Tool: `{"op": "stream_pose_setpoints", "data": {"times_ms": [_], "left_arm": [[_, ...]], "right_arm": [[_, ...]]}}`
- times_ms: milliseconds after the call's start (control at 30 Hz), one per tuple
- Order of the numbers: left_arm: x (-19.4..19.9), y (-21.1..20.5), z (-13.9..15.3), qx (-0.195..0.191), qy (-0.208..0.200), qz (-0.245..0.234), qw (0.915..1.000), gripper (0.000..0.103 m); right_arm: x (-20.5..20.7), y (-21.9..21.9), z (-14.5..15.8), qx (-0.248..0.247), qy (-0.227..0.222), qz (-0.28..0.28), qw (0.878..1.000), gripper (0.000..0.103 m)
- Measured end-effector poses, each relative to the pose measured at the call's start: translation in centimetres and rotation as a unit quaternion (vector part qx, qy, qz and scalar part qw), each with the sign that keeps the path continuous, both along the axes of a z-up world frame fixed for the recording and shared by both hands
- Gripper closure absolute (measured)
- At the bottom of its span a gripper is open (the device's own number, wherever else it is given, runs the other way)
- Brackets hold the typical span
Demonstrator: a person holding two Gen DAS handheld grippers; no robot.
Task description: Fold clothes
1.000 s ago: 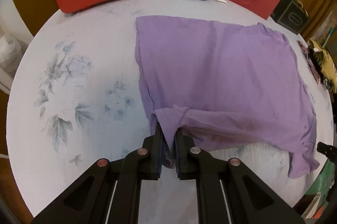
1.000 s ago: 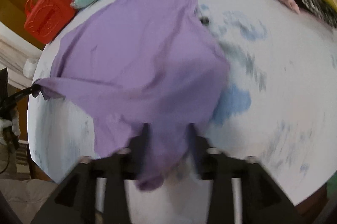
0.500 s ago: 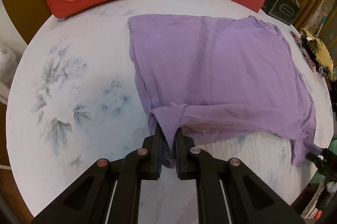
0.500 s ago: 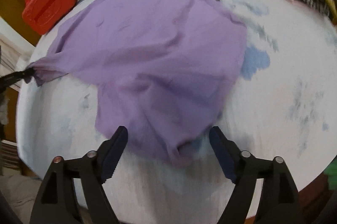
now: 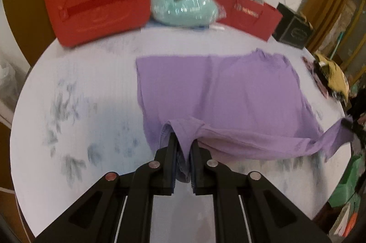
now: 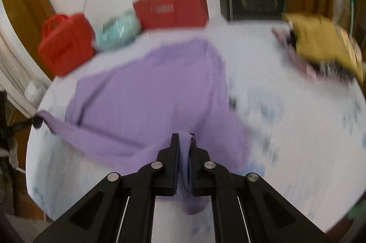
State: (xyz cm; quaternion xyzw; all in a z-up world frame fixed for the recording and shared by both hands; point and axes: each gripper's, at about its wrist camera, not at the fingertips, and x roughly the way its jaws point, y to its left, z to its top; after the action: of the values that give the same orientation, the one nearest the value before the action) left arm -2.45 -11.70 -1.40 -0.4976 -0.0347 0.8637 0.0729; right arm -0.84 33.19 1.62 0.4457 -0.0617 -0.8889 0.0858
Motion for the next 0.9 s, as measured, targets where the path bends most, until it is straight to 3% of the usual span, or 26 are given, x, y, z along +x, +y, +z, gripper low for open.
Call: {"op": "stream_pose_setpoints", "data": {"times_ms": [133, 333, 433, 533, 600, 667, 733, 900], "left_arm": [[-5.1, 0.0, 0.0, 0.004, -0.003, 0.011, 0.9999, 0.095], [-14.1, -0.2, -3.2, 0.001, -0.040, 0.060, 0.9974, 0.094], [-17.3, -0.5, -4.9, 0.012, -0.054, 0.082, 0.9951, 0.088], [-17.3, -0.4, -4.9, 0.004, -0.046, 0.072, 0.9963, 0.066], [-16.2, -0.4, -4.2, 0.001, -0.030, 0.060, 0.9977, 0.055], [-15.0, -0.6, -3.4, -0.008, -0.018, 0.062, 0.9979, 0.046], [-13.8, -0.7, -3.1, -0.023, -0.013, 0.063, 0.9977, 0.046], [-10.7, 0.0, -5.6, -0.061, -0.038, 0.058, 0.9957, 0.046]], "right_arm": [[-9.6, 0.8, 0.9, 0.006, 0.005, 0.025, 1.000, 0.097], [-22.7, 0.3, -1.0, 0.019, -0.022, 0.047, 0.998, 0.097], [-26.6, -0.3, -2.0, 0.023, -0.028, 0.045, 0.998, 0.097], [-27.2, -0.4, -2.4, 0.019, -0.021, 0.052, 0.998, 0.092], [-26.0, -0.4, -2.5, 0.018, -0.013, 0.060, 0.998, 0.078], [-24.2, 0.0, -2.9, 0.009, -0.015, 0.063, 0.998, 0.044], [-22.6, 0.5, -3.5, -0.006, -0.024, 0.060, 0.998, 0.029], [-16.1, 1.3, -5.3, -0.028, -0.050, 0.030, 0.998, 0.027]]}}
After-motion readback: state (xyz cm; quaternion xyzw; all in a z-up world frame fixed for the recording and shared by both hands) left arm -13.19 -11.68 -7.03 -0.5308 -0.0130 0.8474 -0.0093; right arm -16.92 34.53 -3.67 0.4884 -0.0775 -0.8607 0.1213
